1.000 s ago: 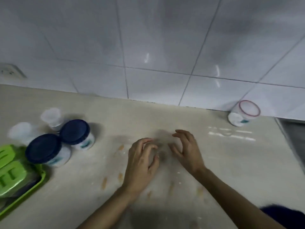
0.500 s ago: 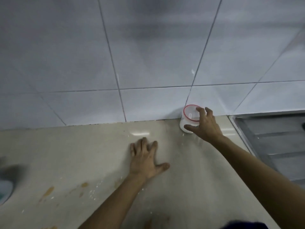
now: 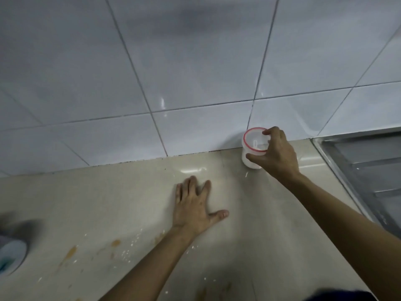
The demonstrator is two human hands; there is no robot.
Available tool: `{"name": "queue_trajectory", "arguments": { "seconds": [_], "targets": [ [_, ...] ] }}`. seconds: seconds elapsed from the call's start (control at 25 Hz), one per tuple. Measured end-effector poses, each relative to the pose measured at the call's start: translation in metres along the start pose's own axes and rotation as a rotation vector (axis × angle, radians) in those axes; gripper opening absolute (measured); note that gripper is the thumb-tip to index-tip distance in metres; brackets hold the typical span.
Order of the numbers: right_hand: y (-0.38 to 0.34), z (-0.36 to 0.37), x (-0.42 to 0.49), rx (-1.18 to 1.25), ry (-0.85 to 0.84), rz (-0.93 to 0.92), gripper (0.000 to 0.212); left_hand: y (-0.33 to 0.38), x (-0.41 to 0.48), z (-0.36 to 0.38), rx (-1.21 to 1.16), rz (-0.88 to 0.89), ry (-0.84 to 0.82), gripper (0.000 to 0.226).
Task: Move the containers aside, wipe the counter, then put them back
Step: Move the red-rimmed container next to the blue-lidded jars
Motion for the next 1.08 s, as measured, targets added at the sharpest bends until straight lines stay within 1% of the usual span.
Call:
{"name": "queue_trajectory", "arguments": {
  "seconds": [0.08, 0.16, 0.2, 0.24, 0.32, 0.4, 0.52, 0.68, 0.76, 0.88, 0.96, 1.08],
  "targets": [
    [-0.018, 0.001, -0.014, 0.036, 0.0, -0.032, 0.079, -0.003, 0.002, -0.006, -0.019, 0.009, -0.051, 0.104],
    [-0.044, 0.005, -0.032, 0.046, -0.044, -0.069, 0.079, -0.012, -0.002, -0.014, -0.099, 0.062, -0.135, 0.095],
    [-0.056, 0.008, -0.041, 0.056, -0.057, -0.088, 0.079, -0.018, -0.008, -0.017, -0.142, 0.073, -0.131, 0.089],
    [-0.074, 0.016, -0.052, 0.078, -0.078, -0.111, 0.078, -0.035, -0.024, -0.018, -0.19, 0.043, -0.08, 0.083],
    [-0.116, 0.037, -0.08, 0.129, -0.146, -0.154, 0.08, -0.078, -0.084, -0.011, -0.325, -0.114, 0.067, 0.075],
    [-0.165, 0.07, -0.118, 0.148, -0.277, -0.228, 0.083, -0.13, -0.179, 0.009, -0.4, -0.258, 0.122, 0.07],
    [-0.228, 0.12, -0.178, 0.199, -0.458, -0.32, 0.083, -0.203, -0.3, 0.043, -0.331, -0.36, 0.157, 0.061],
    [-0.312, 0.188, -0.26, 0.353, -0.581, -0.354, 0.079, -0.272, -0.385, 0.073, -0.26, -0.509, 0.211, 0.054],
    [-0.341, 0.218, -0.301, 0.394, -0.628, -0.381, 0.08, -0.286, -0.411, 0.087, -0.252, -0.557, 0.225, 0.05],
    [-0.365, 0.25, -0.344, 0.435, -0.622, -0.424, 0.073, -0.286, -0.432, 0.104, -0.245, -0.573, 0.244, 0.045],
    [-0.375, 0.267, -0.364, 0.459, -0.62, -0.429, 0.069, -0.284, -0.44, 0.109, -0.273, -0.57, 0.298, 0.043],
    [-0.387, 0.285, -0.377, 0.427, -0.628, -0.435, 0.068, -0.283, -0.446, 0.112, -0.298, -0.555, 0.338, 0.04]
  ]
}}
Point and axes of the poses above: each hand's wrist, its own x-axis towards the middle knuckle, its own z-axis out of the palm, y = z × x, the point moved 2 cm from there along x, towards the middle knuckle, and after that the axes turned 11 degrees about x, right-handed, at the moved point
